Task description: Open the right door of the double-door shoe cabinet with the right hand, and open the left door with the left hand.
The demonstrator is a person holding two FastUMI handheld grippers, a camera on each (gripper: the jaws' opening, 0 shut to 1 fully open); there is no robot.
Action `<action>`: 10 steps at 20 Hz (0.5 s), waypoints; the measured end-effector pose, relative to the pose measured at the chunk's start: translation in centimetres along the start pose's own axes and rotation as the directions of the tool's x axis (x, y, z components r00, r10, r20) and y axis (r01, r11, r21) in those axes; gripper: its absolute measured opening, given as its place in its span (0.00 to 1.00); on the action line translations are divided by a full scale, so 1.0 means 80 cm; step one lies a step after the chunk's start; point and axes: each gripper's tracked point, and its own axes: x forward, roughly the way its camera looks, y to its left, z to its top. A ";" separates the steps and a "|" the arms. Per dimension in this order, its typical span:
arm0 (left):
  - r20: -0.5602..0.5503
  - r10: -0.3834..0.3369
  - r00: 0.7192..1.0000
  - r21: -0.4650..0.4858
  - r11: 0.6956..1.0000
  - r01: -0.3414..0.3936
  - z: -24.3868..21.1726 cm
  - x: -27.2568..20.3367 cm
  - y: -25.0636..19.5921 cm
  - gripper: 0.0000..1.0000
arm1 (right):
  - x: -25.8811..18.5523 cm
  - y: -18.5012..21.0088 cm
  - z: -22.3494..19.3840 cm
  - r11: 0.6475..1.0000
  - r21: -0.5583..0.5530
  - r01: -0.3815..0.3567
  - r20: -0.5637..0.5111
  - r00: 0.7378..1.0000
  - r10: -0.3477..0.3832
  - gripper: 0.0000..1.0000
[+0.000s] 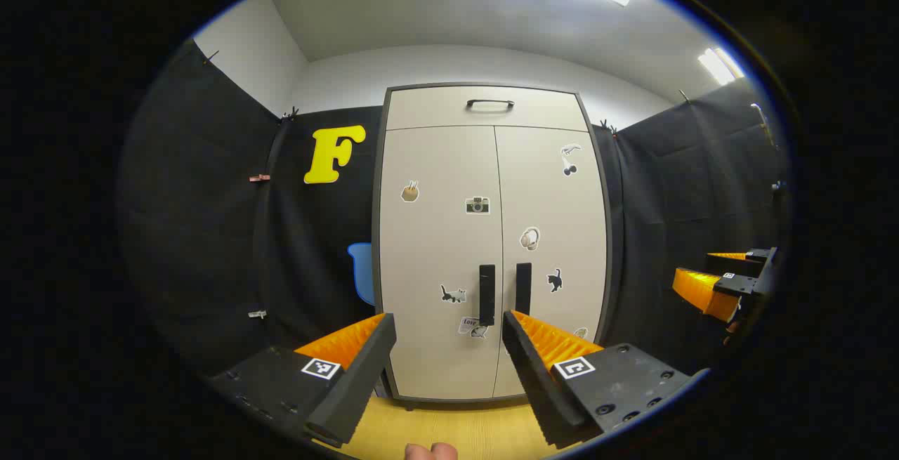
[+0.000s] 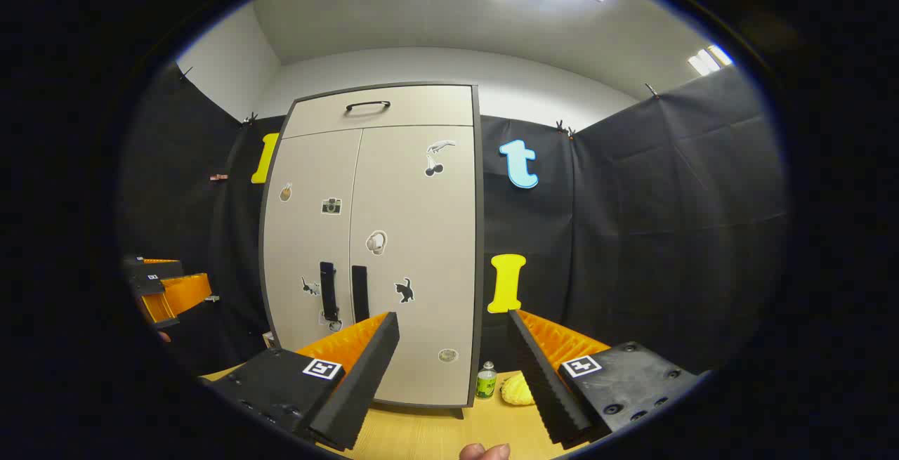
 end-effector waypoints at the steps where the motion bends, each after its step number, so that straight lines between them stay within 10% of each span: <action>1: 0.002 0.000 1.000 0.000 1.000 0.000 0.001 0.000 0.001 0.95 | -0.001 0.000 0.001 1.000 -0.002 0.002 0.001 1.000 -0.002 0.98; 10: 0.016 -0.004 1.000 -0.003 1.000 0.004 0.008 -0.003 0.004 0.95 | -0.003 -0.002 0.012 1.000 -0.010 0.029 0.033 0.999 -0.028 0.97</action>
